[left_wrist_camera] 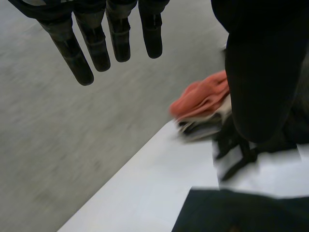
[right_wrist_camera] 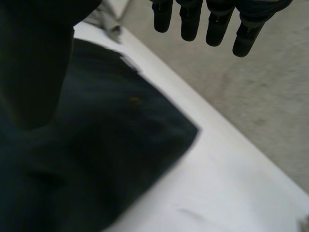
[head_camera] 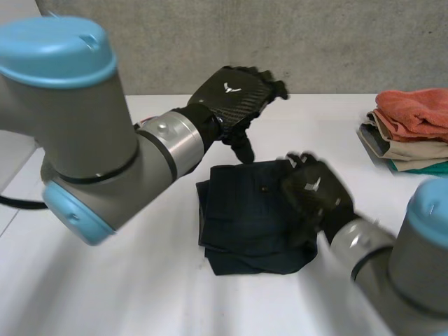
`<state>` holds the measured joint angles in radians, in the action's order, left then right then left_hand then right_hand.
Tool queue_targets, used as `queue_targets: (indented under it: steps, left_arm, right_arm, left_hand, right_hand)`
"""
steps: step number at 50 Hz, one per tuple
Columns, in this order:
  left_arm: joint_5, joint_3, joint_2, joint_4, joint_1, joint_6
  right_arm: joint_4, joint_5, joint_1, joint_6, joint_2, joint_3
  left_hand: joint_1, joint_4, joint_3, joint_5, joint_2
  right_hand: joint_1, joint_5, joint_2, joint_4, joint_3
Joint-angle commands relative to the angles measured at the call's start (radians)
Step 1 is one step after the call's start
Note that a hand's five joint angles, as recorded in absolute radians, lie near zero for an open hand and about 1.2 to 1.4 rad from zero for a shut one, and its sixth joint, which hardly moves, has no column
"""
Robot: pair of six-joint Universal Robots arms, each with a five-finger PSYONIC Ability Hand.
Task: Fold the laundry.
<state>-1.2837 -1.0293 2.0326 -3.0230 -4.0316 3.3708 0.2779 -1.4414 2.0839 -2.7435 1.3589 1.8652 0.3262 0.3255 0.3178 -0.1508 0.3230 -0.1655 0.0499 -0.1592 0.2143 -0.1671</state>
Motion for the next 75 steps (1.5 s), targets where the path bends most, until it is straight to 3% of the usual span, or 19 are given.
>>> queue_targets:
  steps: [1, 15, 17, 25, 32, 40, 51, 59, 63, 68, 75]
  left_arm:
    - [0.245, 0.026, -0.006, 0.085, -0.040, -0.004]
    - [0.239, 0.014, 0.017, 0.092, -0.033, -0.004]
    - [0.241, 0.014, 0.018, 0.092, -0.033, -0.004]
    - [0.230, 0.015, 0.014, 0.090, -0.038, -0.005]
    - [0.228, 0.017, 0.008, 0.089, -0.044, -0.005]
    - [0.222, 0.032, -0.041, 0.052, -0.060, -0.005]
    - [0.182, 0.035, -0.130, -0.063, -0.083, -0.120]
    - [0.181, 0.031, -0.121, -0.066, -0.086, -0.142]
    - [0.182, 0.025, -0.115, -0.066, -0.081, -0.142]
    - [0.181, 0.006, -0.098, -0.066, -0.075, -0.142]
    - [0.179, -0.026, -0.086, -0.066, -0.067, -0.137]
  right_arm:
    - [0.184, -0.060, 0.088, -0.012, -0.079, 0.124]
    - [0.455, -0.116, 0.104, 0.005, -0.299, 0.057]
    - [0.483, -0.122, 0.104, 0.004, -0.308, 0.042]
    - [0.491, -0.099, 0.097, 0.004, -0.389, -0.119]
    - [0.385, -0.090, 0.093, -0.007, -0.425, -0.253]
    - [0.377, -0.056, -0.044, -0.015, -0.363, -0.437]
    - [0.454, 0.004, -0.295, -0.251, -0.346, -0.745]
    - [0.498, 0.090, -0.540, -0.347, -0.452, -0.892]
    - [0.500, 0.163, -0.639, -0.372, -0.578, -0.986]
    - [0.498, 0.327, -0.749, -0.410, -0.803, -1.087]
    - [0.495, 0.538, -0.864, -0.409, -0.940, -1.051]
  left_hand:
    - [0.061, 0.061, 0.069, -0.061, 0.064]
    - [0.049, 0.049, 0.057, -0.050, 0.052]
    - [0.049, 0.049, 0.057, -0.050, 0.052]
    - [0.055, 0.055, 0.063, -0.056, 0.058]
    - [0.058, 0.058, 0.066, -0.058, 0.061]
    - [0.061, 0.061, 0.069, -0.061, 0.064]
    - [0.063, 0.064, 0.072, -0.064, 0.067]
    - [0.063, 0.064, 0.072, -0.064, 0.067]
    - [0.066, 0.067, 0.075, -0.067, 0.070]
    - [0.066, 0.067, 0.075, -0.067, 0.070]
    - [0.066, 0.067, 0.075, -0.067, 0.070]
  right_hand:
    - [-0.009, -0.050, -0.015, -0.040, -0.007]
    - [-0.034, -0.025, -0.040, -0.015, -0.032]
    - [-0.171, 0.112, -0.178, 0.122, -0.170]
    - [-1.230, 1.171, -1.236, 1.181, -1.228]
    - [-1.231, 1.172, -1.237, 1.182, -1.229]
    - [-1.231, 1.172, -1.237, 1.182, -1.229]
    - [-1.231, 1.172, -1.237, 1.182, -1.229]
    - [-1.231, 1.172, -1.237, 1.182, -1.229]
    - [-1.231, 1.172, -1.237, 1.182, -1.229]
    - [-1.231, 1.172, -1.237, 1.182, -1.229]
    - [-1.231, 1.172, -1.237, 1.182, -1.229]
